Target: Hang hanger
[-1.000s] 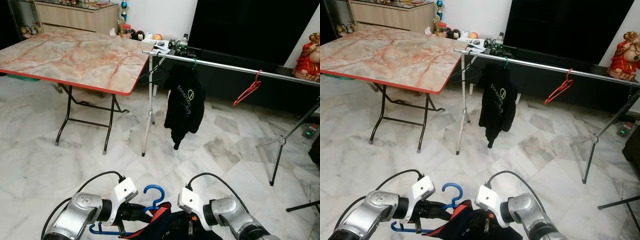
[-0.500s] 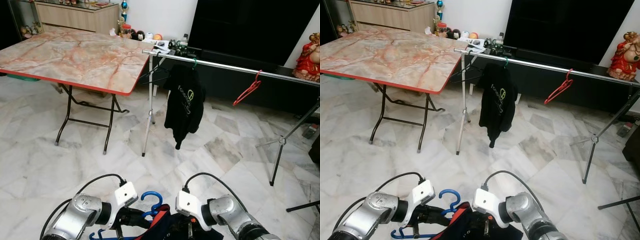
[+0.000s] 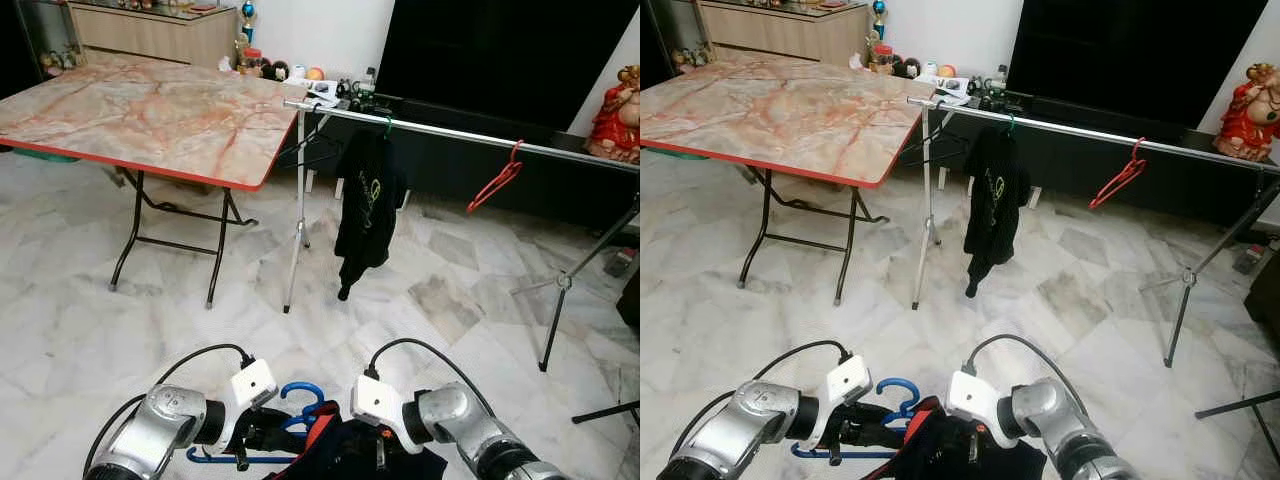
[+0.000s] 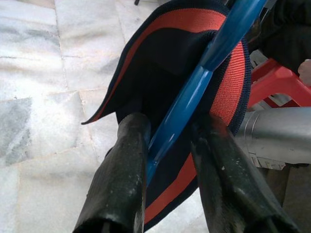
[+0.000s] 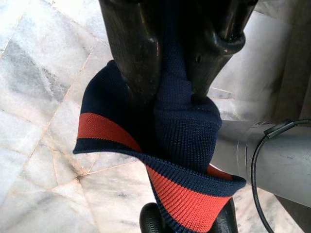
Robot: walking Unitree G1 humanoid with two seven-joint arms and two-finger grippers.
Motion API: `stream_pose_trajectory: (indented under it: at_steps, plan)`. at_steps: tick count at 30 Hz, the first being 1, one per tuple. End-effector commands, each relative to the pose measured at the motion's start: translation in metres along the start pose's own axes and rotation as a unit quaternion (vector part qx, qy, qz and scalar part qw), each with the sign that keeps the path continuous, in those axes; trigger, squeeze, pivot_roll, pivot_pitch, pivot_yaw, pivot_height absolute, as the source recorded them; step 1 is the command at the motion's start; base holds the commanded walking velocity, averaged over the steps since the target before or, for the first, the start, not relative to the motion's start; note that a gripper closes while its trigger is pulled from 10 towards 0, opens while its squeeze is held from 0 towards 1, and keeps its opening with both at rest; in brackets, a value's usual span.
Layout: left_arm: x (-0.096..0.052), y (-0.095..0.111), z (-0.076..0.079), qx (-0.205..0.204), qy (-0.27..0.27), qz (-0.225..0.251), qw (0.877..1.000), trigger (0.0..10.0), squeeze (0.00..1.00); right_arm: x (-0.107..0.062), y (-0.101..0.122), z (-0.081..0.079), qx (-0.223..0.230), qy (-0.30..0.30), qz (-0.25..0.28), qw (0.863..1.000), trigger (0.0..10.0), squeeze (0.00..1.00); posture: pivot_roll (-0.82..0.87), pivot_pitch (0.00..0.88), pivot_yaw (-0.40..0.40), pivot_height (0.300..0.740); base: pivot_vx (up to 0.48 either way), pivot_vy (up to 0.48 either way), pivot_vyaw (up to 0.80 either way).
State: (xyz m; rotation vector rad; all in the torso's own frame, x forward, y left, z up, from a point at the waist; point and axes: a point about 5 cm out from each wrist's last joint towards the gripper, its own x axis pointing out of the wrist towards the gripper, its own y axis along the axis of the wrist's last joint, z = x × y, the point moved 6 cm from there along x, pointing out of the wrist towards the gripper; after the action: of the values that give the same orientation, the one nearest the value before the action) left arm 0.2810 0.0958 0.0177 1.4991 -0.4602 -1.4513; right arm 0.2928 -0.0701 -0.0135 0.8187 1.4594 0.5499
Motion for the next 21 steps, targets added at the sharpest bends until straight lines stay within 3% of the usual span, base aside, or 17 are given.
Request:
stream_pose_trajectory:
  at_steps: [1,8,16,17,18,19,20,21]
  plan:
    - [0.008,-0.017,0.009,-0.013,-0.019,-0.034,0.999,10.0,0.00,-0.012,0.032,0.021,-0.032,-0.031,0.048,0.998,10.0,0.00,0.19,0.000,-0.164,0.740,0.000,0.000,0.00]
    - [0.008,-0.021,-0.008,-0.005,0.030,-0.049,0.998,10.0,0.00,-0.013,0.037,0.017,-0.033,-0.009,0.058,0.998,10.0,0.00,0.19,0.000,-0.167,0.740,0.000,0.000,0.00]
    - [0.008,-0.019,-0.001,-0.011,0.007,-0.039,0.999,10.0,0.00,-0.014,0.036,0.018,-0.031,-0.010,0.058,0.998,10.0,0.00,0.19,0.000,-0.168,0.740,0.000,0.000,0.00]
    - [0.009,-0.018,0.001,-0.013,0.001,-0.033,0.999,9.3,0.00,-0.014,0.036,0.018,-0.030,-0.014,0.056,0.998,10.0,0.00,0.19,0.000,-0.169,0.740,0.000,0.000,0.00]
    - [0.009,-0.018,0.001,-0.013,0.001,-0.033,0.999,9.3,0.00,-0.014,0.036,0.018,-0.030,-0.014,0.056,0.998,10.0,0.00,0.19,0.000,-0.169,0.740,0.000,0.000,0.00]
    - [0.010,-0.017,0.003,-0.013,-0.004,-0.031,0.999,6.7,0.00,-0.013,0.035,0.018,-0.030,-0.015,0.055,0.998,10.0,0.00,0.19,0.000,-0.169,0.740,0.000,0.000,0.00]
    - [0.012,-0.016,0.006,-0.012,-0.014,-0.026,1.000,2.3,0.00,-0.012,0.035,0.018,-0.030,-0.017,0.054,0.998,10.0,0.00,0.19,0.000,-0.169,0.740,0.000,0.000,0.00]
    - [0.012,-0.015,0.007,-0.012,-0.016,-0.024,1.000,0.0,0.00,-0.012,0.035,0.018,-0.029,-0.018,0.055,0.998,10.0,0.00,0.19,0.000,-0.170,0.740,0.000,0.000,0.00]
